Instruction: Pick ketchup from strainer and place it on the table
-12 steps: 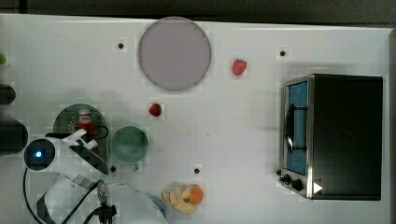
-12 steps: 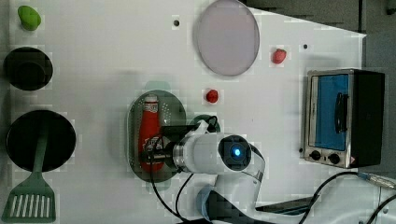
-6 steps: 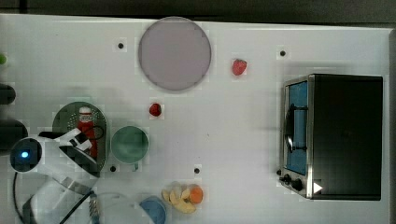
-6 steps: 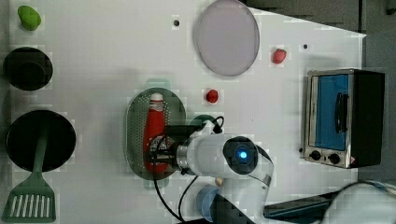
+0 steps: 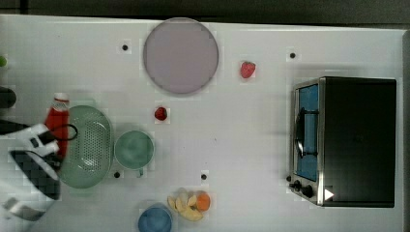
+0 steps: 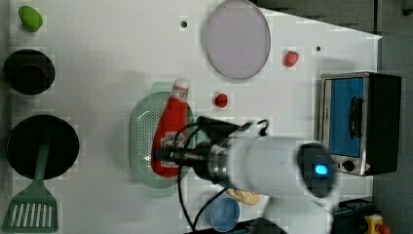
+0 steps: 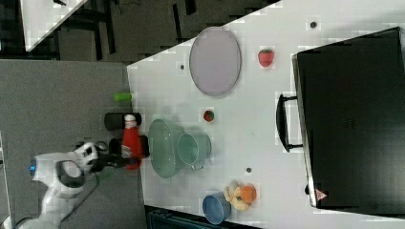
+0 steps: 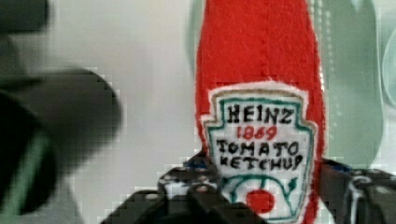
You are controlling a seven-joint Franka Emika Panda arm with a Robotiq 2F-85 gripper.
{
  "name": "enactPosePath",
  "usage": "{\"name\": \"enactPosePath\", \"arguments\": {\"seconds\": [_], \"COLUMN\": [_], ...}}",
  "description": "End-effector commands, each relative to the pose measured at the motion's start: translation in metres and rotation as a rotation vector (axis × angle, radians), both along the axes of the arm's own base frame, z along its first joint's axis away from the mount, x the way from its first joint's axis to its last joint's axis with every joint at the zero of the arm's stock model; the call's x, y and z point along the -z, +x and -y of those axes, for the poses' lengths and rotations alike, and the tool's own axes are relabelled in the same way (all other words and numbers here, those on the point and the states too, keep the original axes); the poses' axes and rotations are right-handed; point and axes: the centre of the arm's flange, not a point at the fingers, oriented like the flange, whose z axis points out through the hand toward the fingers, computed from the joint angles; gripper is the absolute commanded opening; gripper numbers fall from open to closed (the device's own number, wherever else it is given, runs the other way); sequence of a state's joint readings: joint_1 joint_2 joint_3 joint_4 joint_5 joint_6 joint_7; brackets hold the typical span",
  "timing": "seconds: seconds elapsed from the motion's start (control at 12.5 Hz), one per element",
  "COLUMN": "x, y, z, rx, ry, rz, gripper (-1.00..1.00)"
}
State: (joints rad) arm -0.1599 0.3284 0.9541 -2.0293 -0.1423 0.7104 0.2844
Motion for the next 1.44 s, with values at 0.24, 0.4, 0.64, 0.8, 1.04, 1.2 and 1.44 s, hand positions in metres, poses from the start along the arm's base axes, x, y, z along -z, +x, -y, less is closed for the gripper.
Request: {"name": "enactPosePath", "arguments": {"seconds": [0.24,0.4,0.64,0.8,1.04,1.2,1.44], "x": [-0.069,-0.085,-0.095,-0.1,-0.097,-0.084,-0.053], "y": [0.083,0.11,0.144,0.161,0.173,0.174,0.167], "z": [0.063,0.103,0.18,0.233,0.301,0.339,0.379], "rx": [0.175,0.194,0.226,0.271,0.27,0.216,0.174], "ry": [-0.028,-0.06,-0.107,-0.14,-0.183,-0.198,-0.211], "rz": [-0.015,-0.031,-0.027,0.0,0.009,-0.012,-0.056], "gripper": [0.18,0.18,0.18,0.18,0.18,0.18,0.18]}}
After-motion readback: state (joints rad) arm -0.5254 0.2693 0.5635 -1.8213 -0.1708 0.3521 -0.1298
